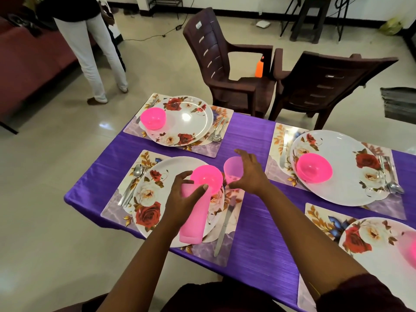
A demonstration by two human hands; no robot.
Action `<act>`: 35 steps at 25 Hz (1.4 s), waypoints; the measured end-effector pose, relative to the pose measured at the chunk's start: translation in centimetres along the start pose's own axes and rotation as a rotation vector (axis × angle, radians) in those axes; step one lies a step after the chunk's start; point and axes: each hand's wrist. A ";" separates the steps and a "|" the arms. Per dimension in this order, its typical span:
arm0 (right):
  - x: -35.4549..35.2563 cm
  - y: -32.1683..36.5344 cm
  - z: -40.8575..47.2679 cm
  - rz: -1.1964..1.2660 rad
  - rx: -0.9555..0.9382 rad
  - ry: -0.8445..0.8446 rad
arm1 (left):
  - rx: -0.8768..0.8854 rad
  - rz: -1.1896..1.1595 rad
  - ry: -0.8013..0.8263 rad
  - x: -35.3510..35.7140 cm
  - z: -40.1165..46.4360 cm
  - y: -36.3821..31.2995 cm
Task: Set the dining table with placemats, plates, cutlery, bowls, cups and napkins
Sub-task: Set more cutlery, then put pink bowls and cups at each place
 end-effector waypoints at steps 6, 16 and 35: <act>-2.4 5.8 -0.9 0.126 -0.172 -0.256 | -0.001 -0.011 -0.047 0.0 0.2 0.2; 5.5 18.6 -0.1 0.062 -0.182 0.476 | 0.052 0.051 -0.221 -6.4 0.5 1.7; 30.9 48.9 8.9 0.252 -0.374 0.380 | 0.042 -0.026 -0.446 -43.8 5.2 13.7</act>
Point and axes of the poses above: each hand's wrist, its own z-axis towards the middle knuckle, its own x-axis out of the palm, y = z × x, and after that the axes turned 4 degrees about y, right-handed
